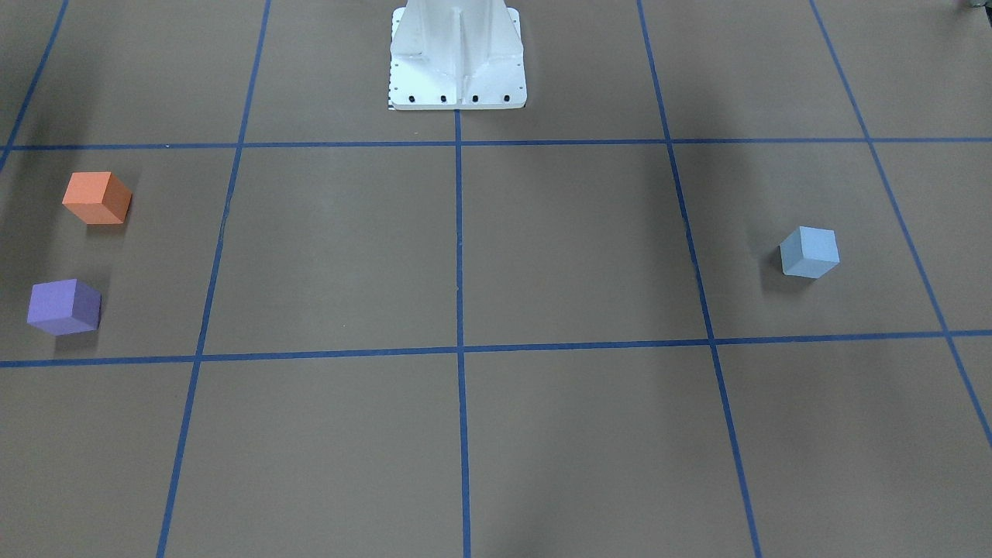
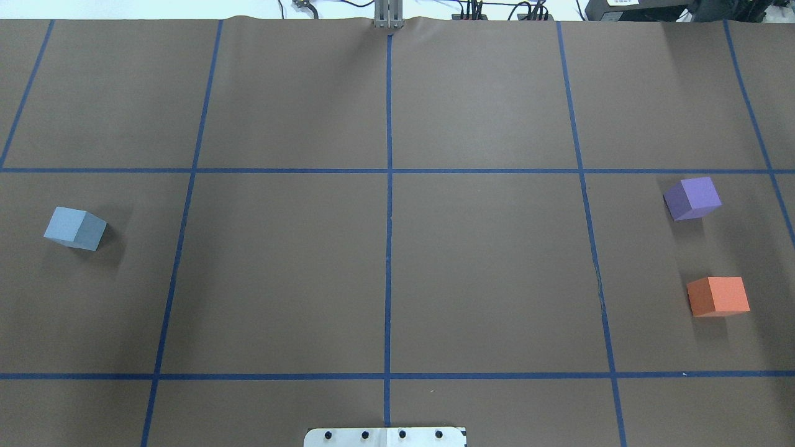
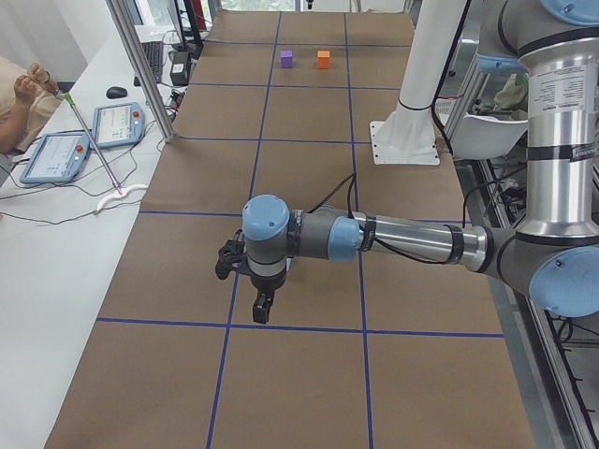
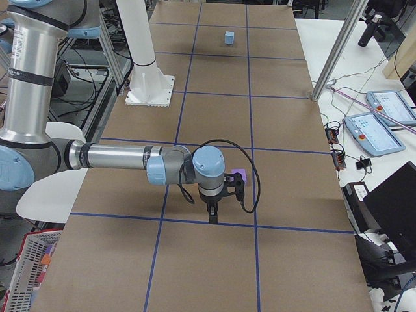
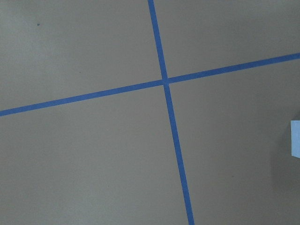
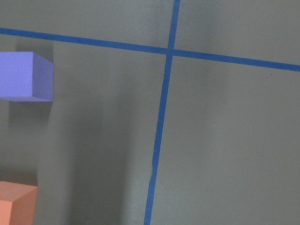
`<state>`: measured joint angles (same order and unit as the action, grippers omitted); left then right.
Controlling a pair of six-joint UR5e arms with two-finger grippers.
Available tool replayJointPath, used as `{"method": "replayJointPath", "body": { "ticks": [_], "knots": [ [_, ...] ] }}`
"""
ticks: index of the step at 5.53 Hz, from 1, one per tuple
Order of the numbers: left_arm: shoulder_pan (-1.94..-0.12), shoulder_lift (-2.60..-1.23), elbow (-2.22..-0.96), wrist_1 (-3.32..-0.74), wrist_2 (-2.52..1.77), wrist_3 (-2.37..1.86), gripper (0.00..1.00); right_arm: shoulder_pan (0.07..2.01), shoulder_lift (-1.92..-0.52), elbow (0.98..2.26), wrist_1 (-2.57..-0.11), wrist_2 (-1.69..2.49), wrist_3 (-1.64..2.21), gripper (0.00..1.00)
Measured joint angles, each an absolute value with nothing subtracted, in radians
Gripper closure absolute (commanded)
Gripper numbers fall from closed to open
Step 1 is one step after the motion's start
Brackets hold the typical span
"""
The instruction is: Place blue block between orange and purple blocks
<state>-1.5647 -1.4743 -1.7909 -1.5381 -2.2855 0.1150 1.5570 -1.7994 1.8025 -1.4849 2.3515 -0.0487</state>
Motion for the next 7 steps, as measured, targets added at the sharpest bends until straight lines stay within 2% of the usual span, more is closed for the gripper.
{"method": "replayJointPath", "body": {
  "ticks": [3,4,7],
  "knots": [
    [-1.563,-1.480,-1.819,-1.550,-2.284,0.110,0.00,1.557,-1.796,1.807,-1.485,2.353,-0.048,0.00],
    [-1.562,-1.487,-1.818,-1.644,-2.281,0.106,0.00,1.557,-1.791,1.809,-1.485,2.353,-0.048,0.00],
    [-1.514,-1.508,-1.695,-1.968,-2.350,0.034,0.00,1.557,-1.787,1.815,-1.483,2.353,-0.048,0.00]
  ]
}}
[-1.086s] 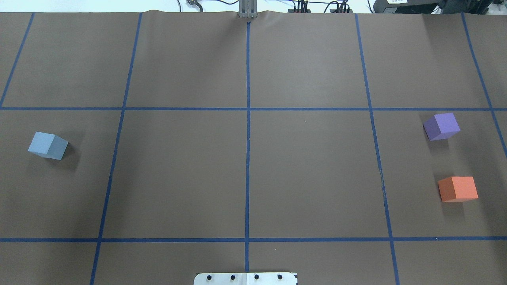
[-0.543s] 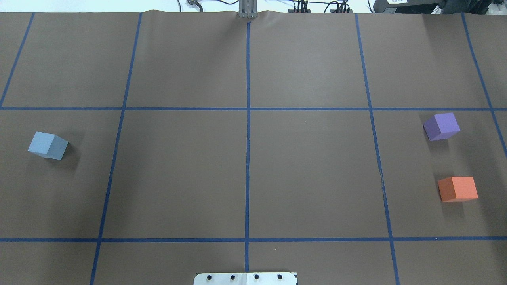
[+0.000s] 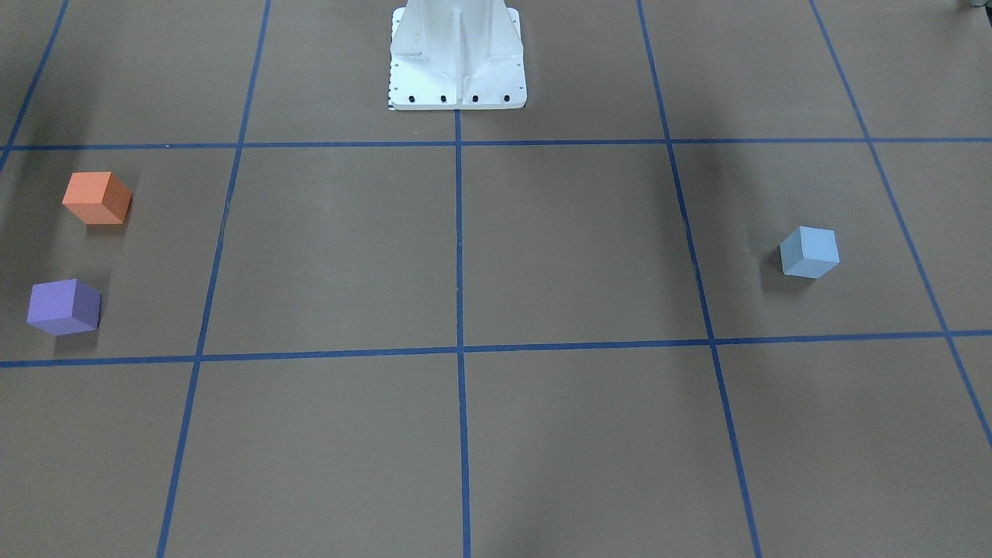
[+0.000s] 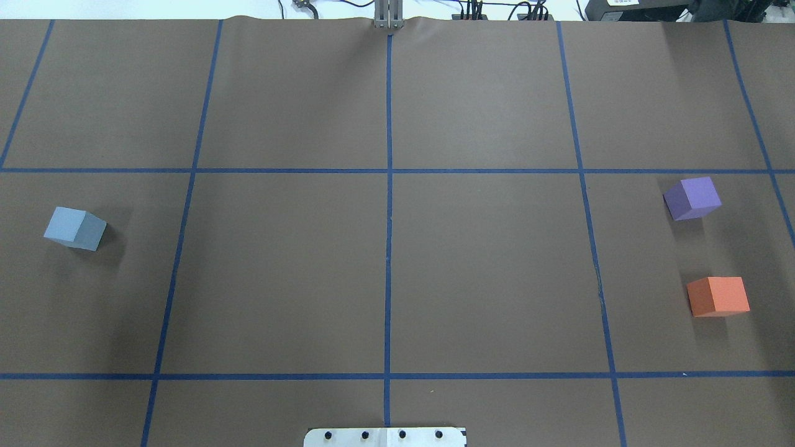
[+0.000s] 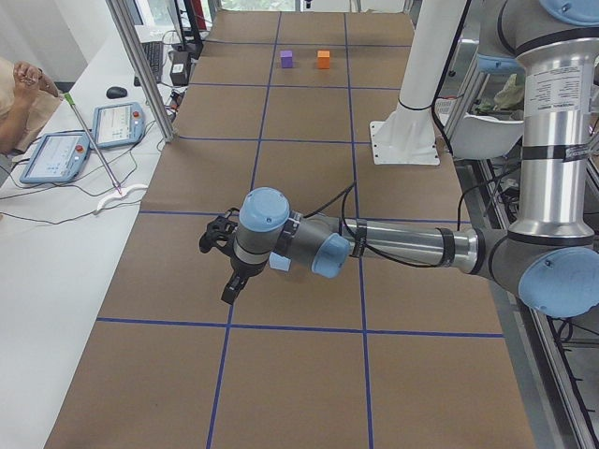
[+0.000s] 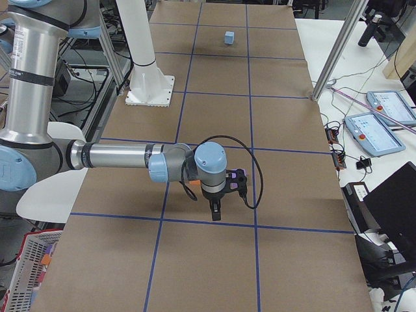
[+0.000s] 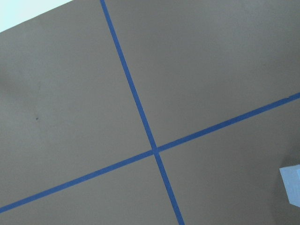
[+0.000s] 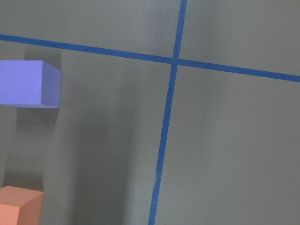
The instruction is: Place blue block between orange and purple blocks
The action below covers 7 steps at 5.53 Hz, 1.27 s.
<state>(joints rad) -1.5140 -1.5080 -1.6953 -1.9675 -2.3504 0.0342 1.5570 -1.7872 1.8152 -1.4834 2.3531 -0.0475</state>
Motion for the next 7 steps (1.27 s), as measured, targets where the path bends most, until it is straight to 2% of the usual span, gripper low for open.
{"method": "replayJointPath", "body": {
  "ticks": [4,7],
  "knots": [
    [-1.116,-1.478,-1.647,-2.178,-2.364,-0.384,0.00,1.557,-1.788,1.822,-1.484,2.353,-0.048,0.00],
    [-1.041,-1.474,-1.655,-2.200,-2.318,-0.517,0.00,1.557,-1.789,1.825,-1.484,2.353,-0.048,0.00]
  ]
}}
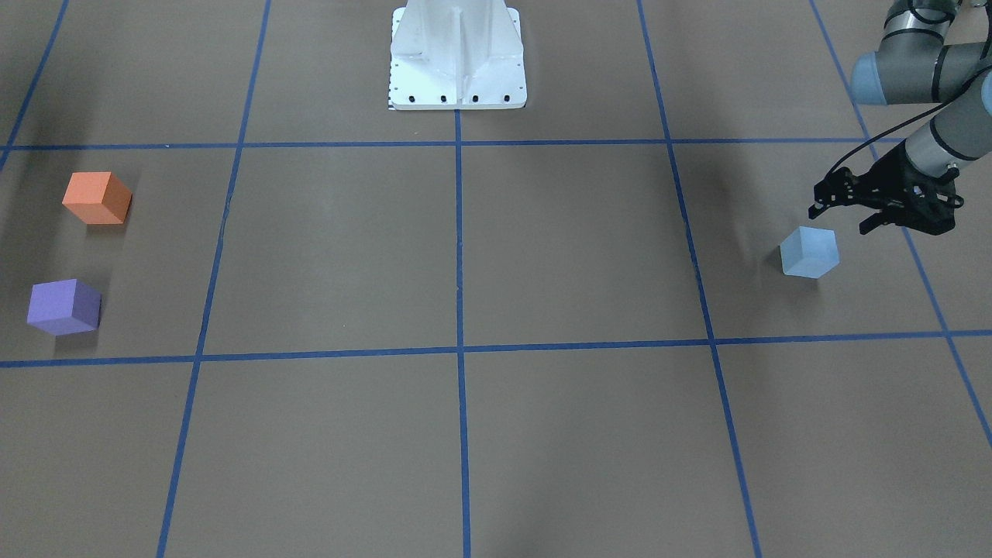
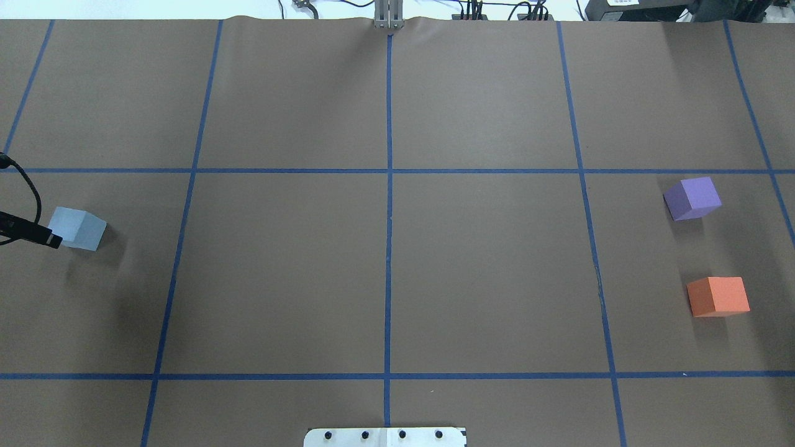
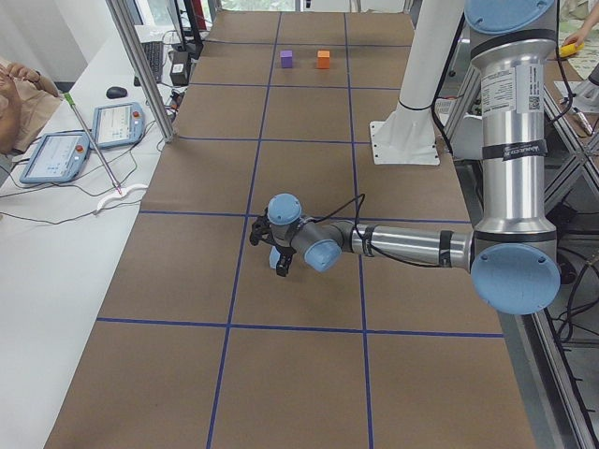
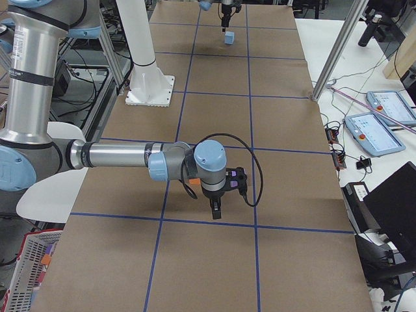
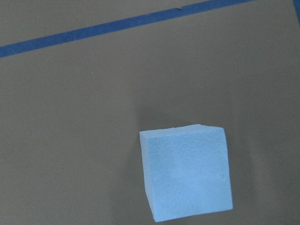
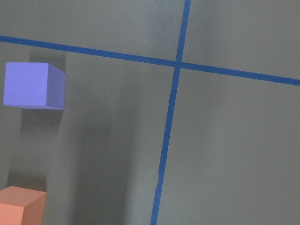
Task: Place blue block between orange and purple blocks
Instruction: 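Lower the left gripper onto the light blue cube and grasp it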
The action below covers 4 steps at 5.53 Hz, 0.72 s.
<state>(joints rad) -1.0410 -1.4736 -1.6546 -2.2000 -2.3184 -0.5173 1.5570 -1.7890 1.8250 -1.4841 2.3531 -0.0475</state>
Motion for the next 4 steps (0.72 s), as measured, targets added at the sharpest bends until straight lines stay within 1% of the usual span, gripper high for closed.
{"method": "replayJointPath", "body": {
  "ticks": [3,4],
  "knots": [
    [-1.000,-1.524,-1.641,-2.180,-2.268,-0.570,0.00,1.557,-1.789,1.821,-1.485,2.353,-0.046,0.00],
    [-0.972,-1.535,-1.627,-2.176,-2.226,-0.597,0.06,1.557,-1.789,1.820,-1.485,2.353,-0.046,0.00]
  ]
}}
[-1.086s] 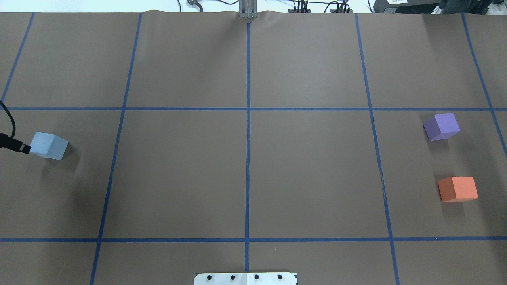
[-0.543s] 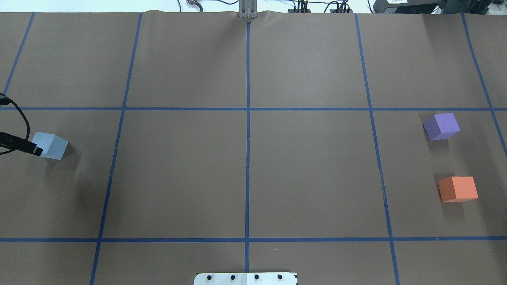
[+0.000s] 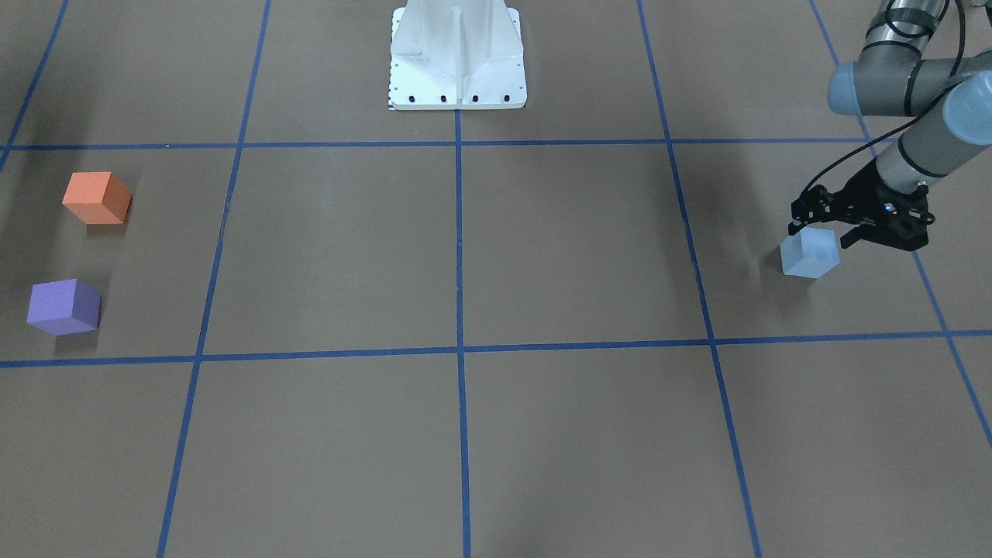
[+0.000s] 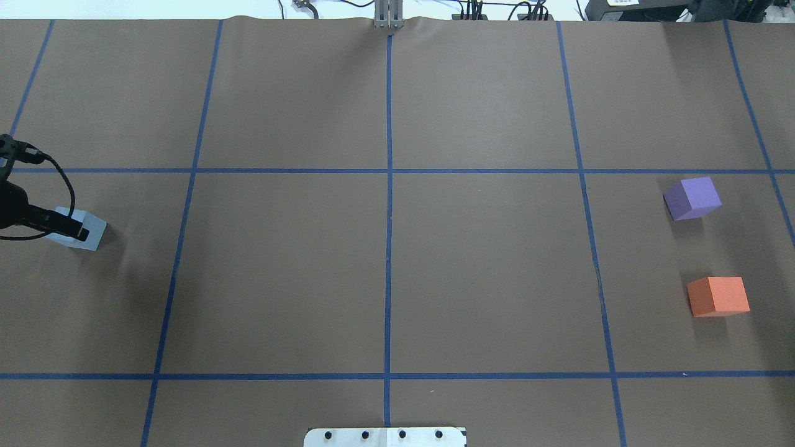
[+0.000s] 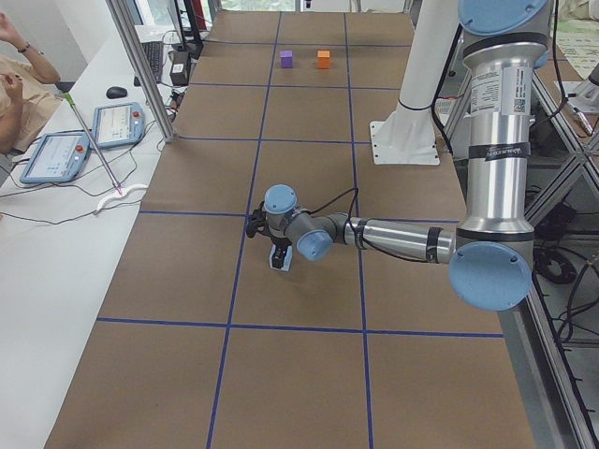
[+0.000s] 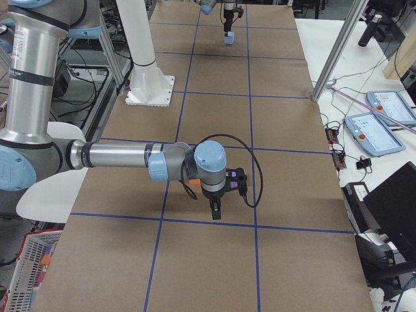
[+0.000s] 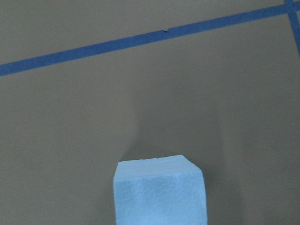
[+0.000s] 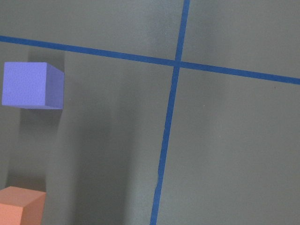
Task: Place blue block between orange and purple blocks
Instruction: 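Lower the left gripper onto the light blue cube and grasp it, then carry the light blue cube with the left gripper to the table center and release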
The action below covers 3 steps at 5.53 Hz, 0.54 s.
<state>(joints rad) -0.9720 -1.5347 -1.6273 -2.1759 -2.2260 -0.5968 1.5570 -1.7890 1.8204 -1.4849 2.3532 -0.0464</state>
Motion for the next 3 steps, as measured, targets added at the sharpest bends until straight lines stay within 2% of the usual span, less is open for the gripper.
{"method": "replayJointPath", "body": {
  "ticks": [1,2,3],
  "knots": [
    [-0.954,-1.547,-1.603,-2.175,-2.195,-0.607,0.34,1.557,-1.791,1.820,-1.485,2.353,-0.047,0.00],
    [-0.943,-1.554,-1.585,-2.175,-2.183,-0.609,0.74,1.557,-1.793,1.819,-1.485,2.353,-0.047,0.00],
    [-0.940,-1.560,-1.578,-2.175,-2.174,-0.611,0.95,1.557,-1.794,1.819,-1.485,2.353,-0.048,0.00]
  ]
}}
